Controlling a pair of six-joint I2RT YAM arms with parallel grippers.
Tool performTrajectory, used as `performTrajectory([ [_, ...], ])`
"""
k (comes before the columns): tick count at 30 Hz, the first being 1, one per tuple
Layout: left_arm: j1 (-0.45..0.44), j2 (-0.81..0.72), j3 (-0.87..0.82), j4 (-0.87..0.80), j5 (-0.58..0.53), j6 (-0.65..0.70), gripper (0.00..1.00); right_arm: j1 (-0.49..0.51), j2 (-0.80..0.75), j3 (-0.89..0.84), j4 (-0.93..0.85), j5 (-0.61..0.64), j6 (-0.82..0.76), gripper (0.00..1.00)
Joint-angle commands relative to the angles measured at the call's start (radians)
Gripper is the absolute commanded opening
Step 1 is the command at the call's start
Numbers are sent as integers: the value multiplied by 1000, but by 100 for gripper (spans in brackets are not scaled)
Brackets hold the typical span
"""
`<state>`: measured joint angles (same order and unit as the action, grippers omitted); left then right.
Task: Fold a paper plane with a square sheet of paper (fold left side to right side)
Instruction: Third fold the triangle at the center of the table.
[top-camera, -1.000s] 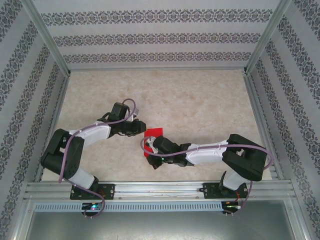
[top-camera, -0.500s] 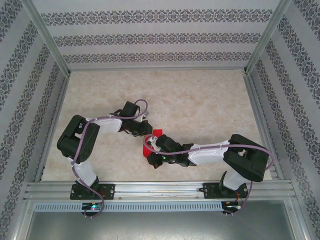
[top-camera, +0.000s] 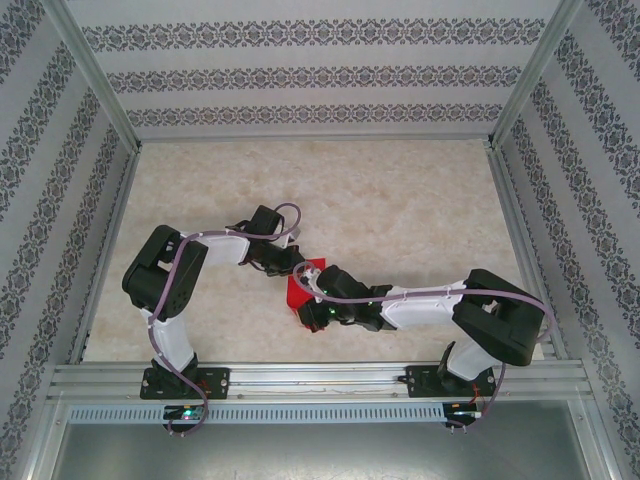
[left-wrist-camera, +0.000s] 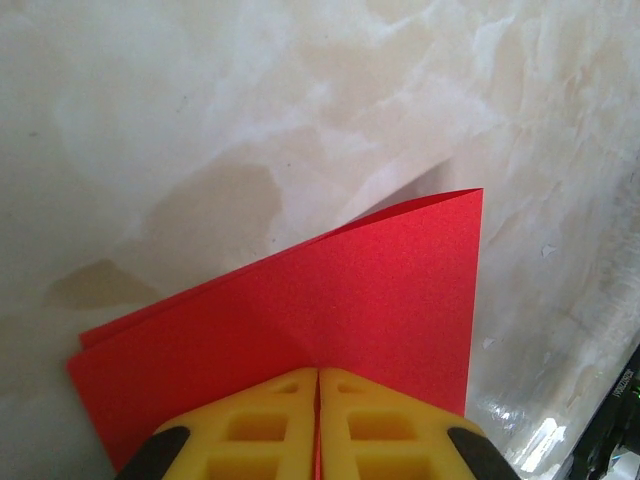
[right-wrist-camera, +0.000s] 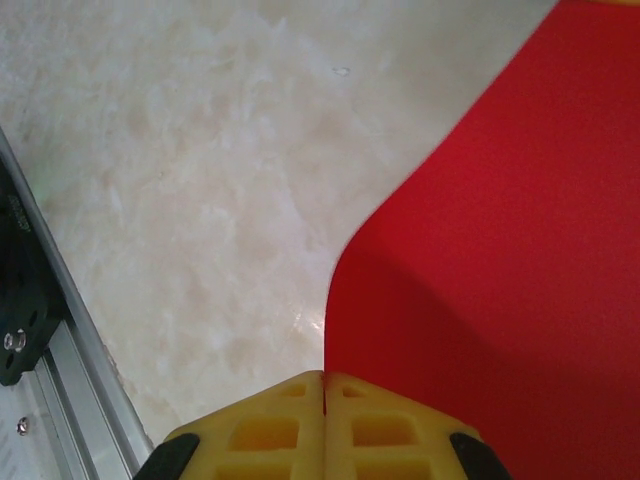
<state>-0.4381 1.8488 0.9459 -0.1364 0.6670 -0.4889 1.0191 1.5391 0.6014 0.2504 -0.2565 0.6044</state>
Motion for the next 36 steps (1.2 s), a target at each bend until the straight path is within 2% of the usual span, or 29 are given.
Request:
performTrajectory([
  [1, -15, 35, -5, -78, -76, 38, 8, -25, -34, -23, -42, 27, 32, 0],
  [18, -22, 35, 6, -85, -87, 37, 7, -83, -39, 51, -226, 109, 0, 0],
  [36, -26, 39, 8, -86, -92, 38, 7, -118, 8, 97, -253, 118, -28, 0],
])
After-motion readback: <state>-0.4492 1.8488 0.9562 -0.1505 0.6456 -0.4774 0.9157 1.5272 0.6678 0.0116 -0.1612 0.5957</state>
